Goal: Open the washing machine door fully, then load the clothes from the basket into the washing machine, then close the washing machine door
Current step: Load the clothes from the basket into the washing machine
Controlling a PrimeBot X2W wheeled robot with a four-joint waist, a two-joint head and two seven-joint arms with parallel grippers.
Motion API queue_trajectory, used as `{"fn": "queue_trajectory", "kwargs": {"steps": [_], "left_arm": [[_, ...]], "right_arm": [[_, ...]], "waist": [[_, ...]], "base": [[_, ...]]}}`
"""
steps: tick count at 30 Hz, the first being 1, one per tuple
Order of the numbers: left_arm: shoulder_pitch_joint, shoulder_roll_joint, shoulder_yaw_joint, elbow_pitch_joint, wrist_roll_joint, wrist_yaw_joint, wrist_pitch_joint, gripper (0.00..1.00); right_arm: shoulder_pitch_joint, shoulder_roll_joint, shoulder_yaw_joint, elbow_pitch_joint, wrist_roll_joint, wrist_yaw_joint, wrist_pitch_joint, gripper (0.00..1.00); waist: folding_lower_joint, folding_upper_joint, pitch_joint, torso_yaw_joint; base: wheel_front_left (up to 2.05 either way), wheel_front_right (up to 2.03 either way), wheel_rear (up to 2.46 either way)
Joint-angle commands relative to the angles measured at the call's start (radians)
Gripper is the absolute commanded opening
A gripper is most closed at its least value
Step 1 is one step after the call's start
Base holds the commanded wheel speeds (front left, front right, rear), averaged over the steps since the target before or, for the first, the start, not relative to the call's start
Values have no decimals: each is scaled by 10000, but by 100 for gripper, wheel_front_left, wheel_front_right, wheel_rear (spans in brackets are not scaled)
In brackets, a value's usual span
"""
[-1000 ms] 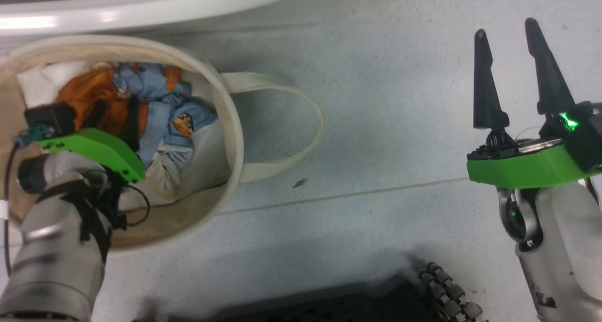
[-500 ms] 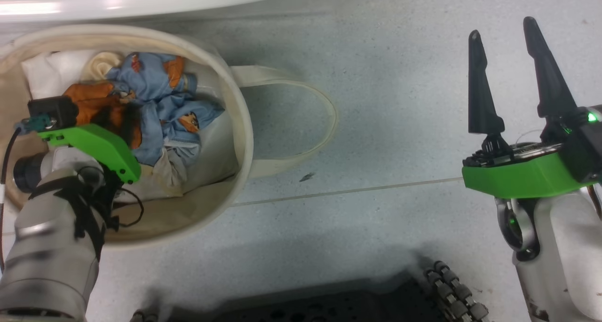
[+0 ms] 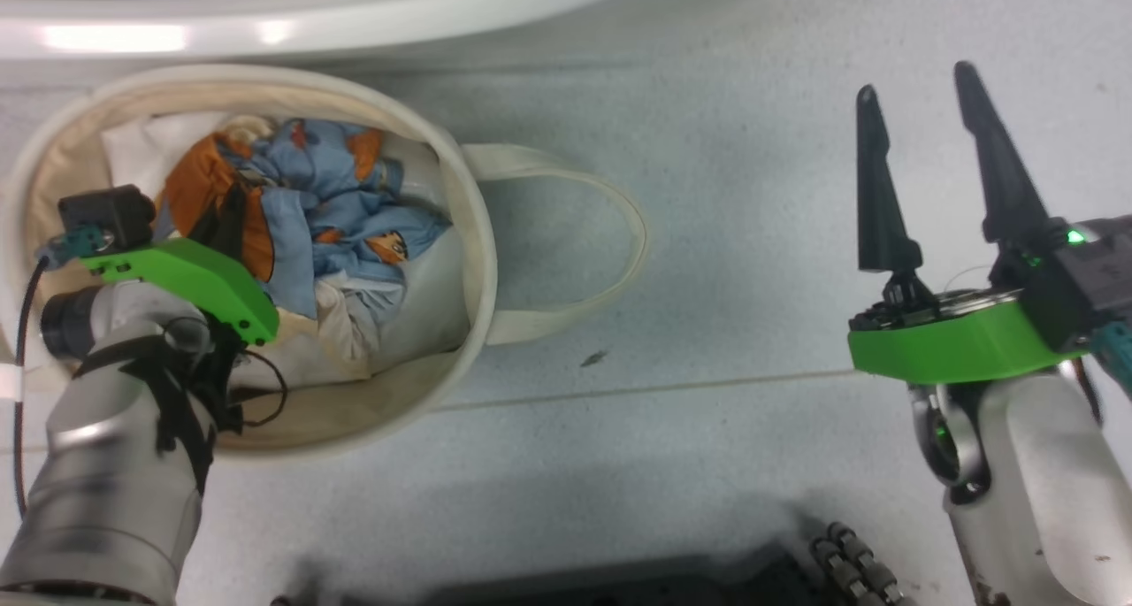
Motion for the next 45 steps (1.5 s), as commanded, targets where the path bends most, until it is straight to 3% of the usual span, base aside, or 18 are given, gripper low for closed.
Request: {"fn": "queue_trajectory", "kwargs": {"steps": [1,7,17,33,45], "left_arm": [[467,305,50,-254,-153,-53,-229,0],[1011,241,-423,-968,-713,-55,-485,0],[2571,719,-799,-3091,-1629,-56,-558,0],[4884,707,46,-6373,-553,-57,-560,0],[4907,494,290,-8798,281,-57,-561,0]], "right_arm": [[181,154,250,-81,131,2,-184,100],[61,226,465,748,418,2,-523,100],[-73,235,812,2055,1144,2,-902,100],[940,81,999,2849,2479,2,-943,100],[1752,-283,890,2834,2920,2,-944,100]], "waist": [[0,0,-362,125],[0,0,-1100,303],[0,0,-2993,499],[0,0,-6292,1128],[0,0,-7342,1415]], "base": [[0,0,0],[0,0,0],[0,0,0],[0,0,0],[0,0,0]]}}
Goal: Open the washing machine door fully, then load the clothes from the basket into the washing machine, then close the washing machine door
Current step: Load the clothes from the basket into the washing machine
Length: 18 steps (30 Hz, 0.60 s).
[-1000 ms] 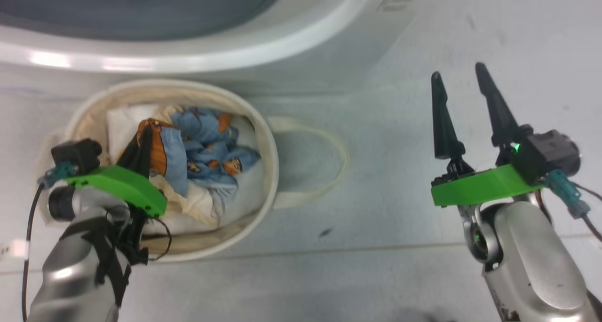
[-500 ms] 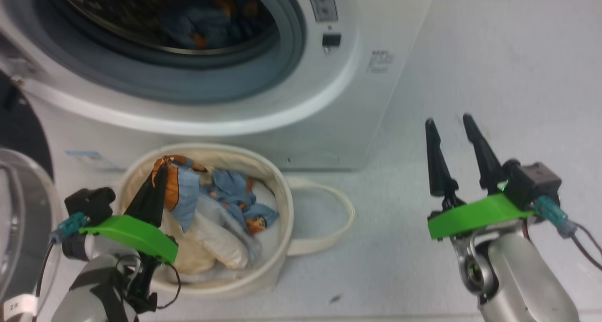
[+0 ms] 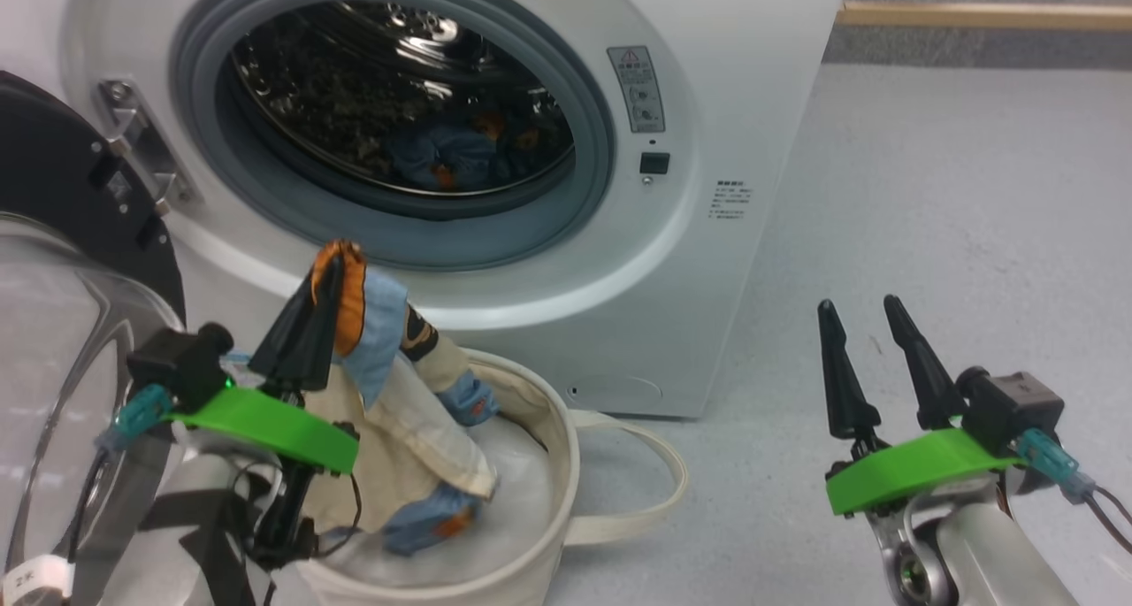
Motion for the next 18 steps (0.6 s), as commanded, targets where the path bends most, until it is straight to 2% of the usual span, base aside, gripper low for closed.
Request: {"fn": "queue_trajectory", "kwargs": {"steps": [1,5,13,18], "left_arm": [[-572,192,460,-634,115,-55,-120,0],[-898,150,527,-930,170,-55,-120,0],[-1467,198,557,-668,208,-55,-120,0],[-2750,329,728,-471,340,-55,-120,0]], "right_arm": [[-18,-193,123,-336,77,4,-121,100],[56,-265,90,-382,101,4,-121,100],[156,-347,64,-388,121,4,-122,100],[138,-455,87,-437,76,4,-122,100]], "waist": [[1,-1,-117,32],[1,-1,-171,-34],[1,-1,-185,-228],[1,-1,23,-332]], "base": [[0,0,0],[0,0,0],[0,0,0],[0,0,0]]}}
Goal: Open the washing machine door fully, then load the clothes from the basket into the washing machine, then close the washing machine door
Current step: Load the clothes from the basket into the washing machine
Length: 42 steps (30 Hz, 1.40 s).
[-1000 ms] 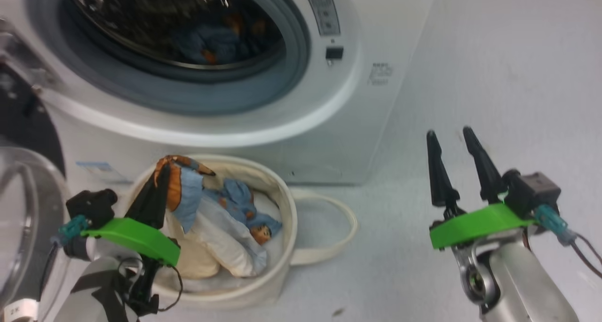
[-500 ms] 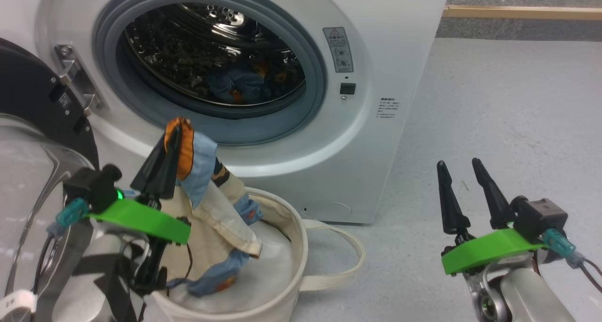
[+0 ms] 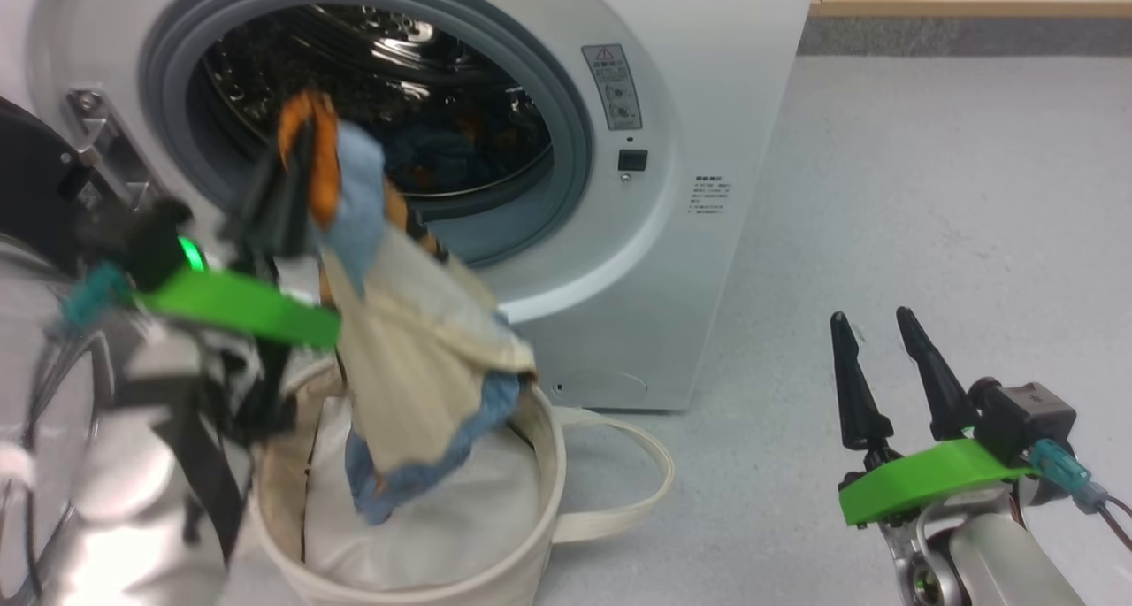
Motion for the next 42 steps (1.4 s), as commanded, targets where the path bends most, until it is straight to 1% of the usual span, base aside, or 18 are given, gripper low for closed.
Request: {"fn": "queue_trajectory", "kwargs": {"steps": [1,8,17,24,30,31,39,42], "left_arm": [[-957,390,533,-264,171,-55,-120,0],[-2024,511,1021,971,344,-55,-120,0],[-2822,681,1352,2266,319,-55,-120,0],[-3537,974,1203,3392,353,-55,-120,0],[-4472,1256,766,4464,389,-56,-120,0],[-4472,1256,766,4464,389,-56,-120,0],[-5899,1882,310,5918,580,-56,-120,0],[-6507,2063,198,6239,726,-56,-120,0]], "right_arm": [[-210,-188,166,-375,-29,4,-122,100],[-436,-279,310,-396,-151,4,-122,100],[-649,-235,112,-695,-544,4,-122,100],[-804,71,-158,-1092,-967,4,-122,100],[-916,507,-394,-1453,-1352,4,-122,100],[-916,507,-394,-1453,-1352,4,-122,100],[-908,1004,-598,-1853,-1791,4,-122,100],[-848,1116,-723,-2010,-1941,4,-122,100]], "waist": [[-1,-1,108,-57],[-1,-1,627,-443],[-1,-1,1829,-1013],[-1,-1,3091,-1400],[-1,-1,4186,-1624],[-1,-1,4186,-1624],[-1,-1,5471,-1968],[-1,-1,5865,-2085]], "base": [[0,0,0],[0,0,0],[0,0,0],[0,0,0],[0,0,0],[0,0,0],[0,0,0],[0,0,0]]}}
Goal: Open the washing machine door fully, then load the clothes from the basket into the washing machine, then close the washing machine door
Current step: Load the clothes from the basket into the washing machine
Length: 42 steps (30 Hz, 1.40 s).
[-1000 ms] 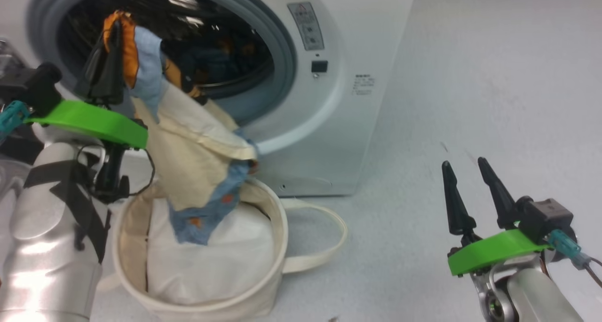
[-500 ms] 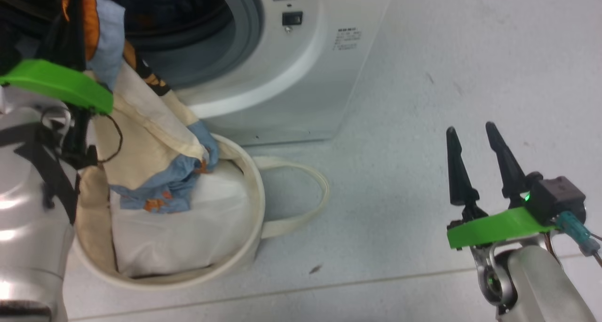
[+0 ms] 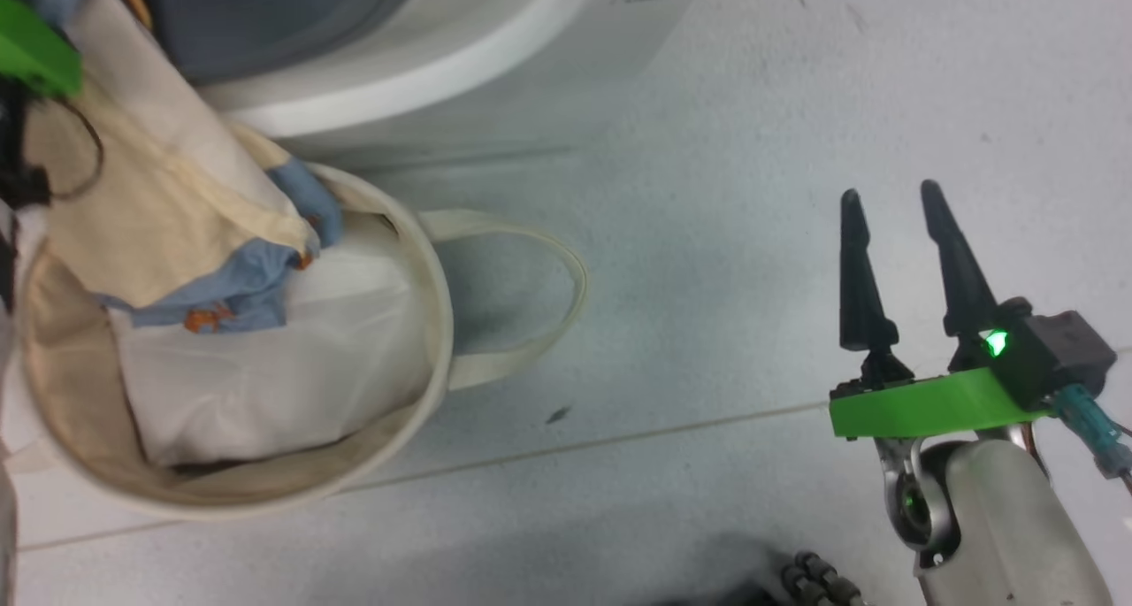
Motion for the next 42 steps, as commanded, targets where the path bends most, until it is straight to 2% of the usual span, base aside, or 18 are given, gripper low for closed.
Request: {"fn": "queue_trajectory", "kwargs": {"steps": [1,6,10,13,15,17,24,25,26,27,29,35,42], "left_arm": [[-424,579,98,-289,64,-56,-45,0],[-938,690,781,-2069,300,15,-45,0],[-840,487,1625,-3653,656,55,-45,0],[-605,250,2227,-4287,929,39,-45,0],[-419,124,2387,-3936,1101,22,-45,0],[-353,39,2360,-2795,1199,13,-45,0],[-1242,-67,1606,415,1617,-21,432,0],[-1318,-71,1502,774,1656,-25,669,9],[-1388,-65,1496,1094,1617,-27,913,88],[-1443,-66,1539,1316,1541,-19,1154,100],[-1483,-56,1488,1542,1537,-4,1461,100],[-1280,-134,1482,1771,1398,72,1516,100],[-322,-463,1543,1830,1135,42,374,100]], "right_arm": [[94,92,129,-343,-90,2,-122,100],[176,201,-63,-625,-292,2,-122,100],[179,241,-169,-899,-433,2,-122,100],[161,261,-165,-1040,-491,2,-122,100],[172,274,-126,-1043,-506,2,-122,100],[194,287,-28,-974,-497,2,-122,100],[213,315,42,-855,-450,2,-122,100],[195,320,59,-843,-437,2,-122,100],[179,325,79,-823,-425,2,-122,100],[166,328,93,-805,-410,2,-122,100],[148,334,110,-761,-380,2,-122,100],[51,325,219,-551,-284,2,-122,100],[-167,189,463,-82,-12,2,-122,100]], "waist": [[-2,0,364,-203],[-2,0,712,-301],[-2,0,878,-304],[-2,0,948,-310],[-2,0,935,-317],[-2,0,852,-352],[-2,0,759,-368],[-2,0,727,-381],[-2,0,687,-398],[-2,0,654,-413],[-2,0,566,-426],[-2,0,102,-404],[-2,0,-896,-140]], "base": [[0,0,0],[0,0,0],[0,0,0],[0,0,0],[0,0,0],[0,0,0],[0,0,0],[0,0,0],[0,0,0],[0,0,0],[0,0,0],[0,0,0],[0,0,0]]}}
